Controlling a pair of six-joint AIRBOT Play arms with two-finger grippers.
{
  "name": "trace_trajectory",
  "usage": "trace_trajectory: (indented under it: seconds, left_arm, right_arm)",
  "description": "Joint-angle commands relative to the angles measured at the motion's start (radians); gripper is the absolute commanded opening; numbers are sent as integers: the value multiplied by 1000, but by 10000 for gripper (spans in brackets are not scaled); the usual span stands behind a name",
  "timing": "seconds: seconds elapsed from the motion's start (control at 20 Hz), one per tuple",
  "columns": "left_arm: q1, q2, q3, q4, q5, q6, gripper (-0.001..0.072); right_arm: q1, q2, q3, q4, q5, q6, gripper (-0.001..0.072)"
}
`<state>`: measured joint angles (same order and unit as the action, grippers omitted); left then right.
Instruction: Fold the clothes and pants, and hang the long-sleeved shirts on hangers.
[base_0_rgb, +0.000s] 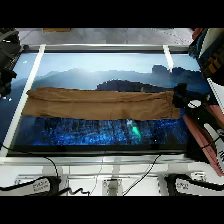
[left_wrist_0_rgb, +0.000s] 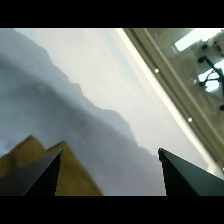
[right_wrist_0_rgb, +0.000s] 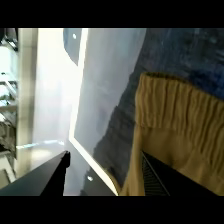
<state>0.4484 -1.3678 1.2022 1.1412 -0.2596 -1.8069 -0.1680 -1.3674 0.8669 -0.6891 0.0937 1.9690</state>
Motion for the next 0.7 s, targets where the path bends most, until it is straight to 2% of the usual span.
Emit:
trace_trajectory:
  seconds: [0.0,0.1,0.15,0.25,0.4,0.45,0.6,0.65]
  left_arm:
    - [92,87,0,154,-370,14,697]
    - [171,95,-22,248,-617,14,697]
    - [207,96,-53,245,-657,15,697]
    - [244,88,-119,184,-650,15,694]
    - [245,32,-179,155,-620,16,696]
    - [245,3,-183,115,-612,39,696]
    - [245,-86,-182,-106,-579,187,697]
    - [245,-113,-182,-165,-559,203,700]
  right_arm:
    - [-1,0,1,-149,84,0,509]
    - [0,2,1,-220,121,-10,509]
    - [0,3,1,-237,143,-42,509]
    - [0,3,1,-236,190,-113,509]
    - [0,11,4,-233,285,-123,509]
    - [0,15,4,-229,305,-123,509]
    - [0,16,24,-227,377,-123,509]
    - [0,16,36,-227,398,-123,509]
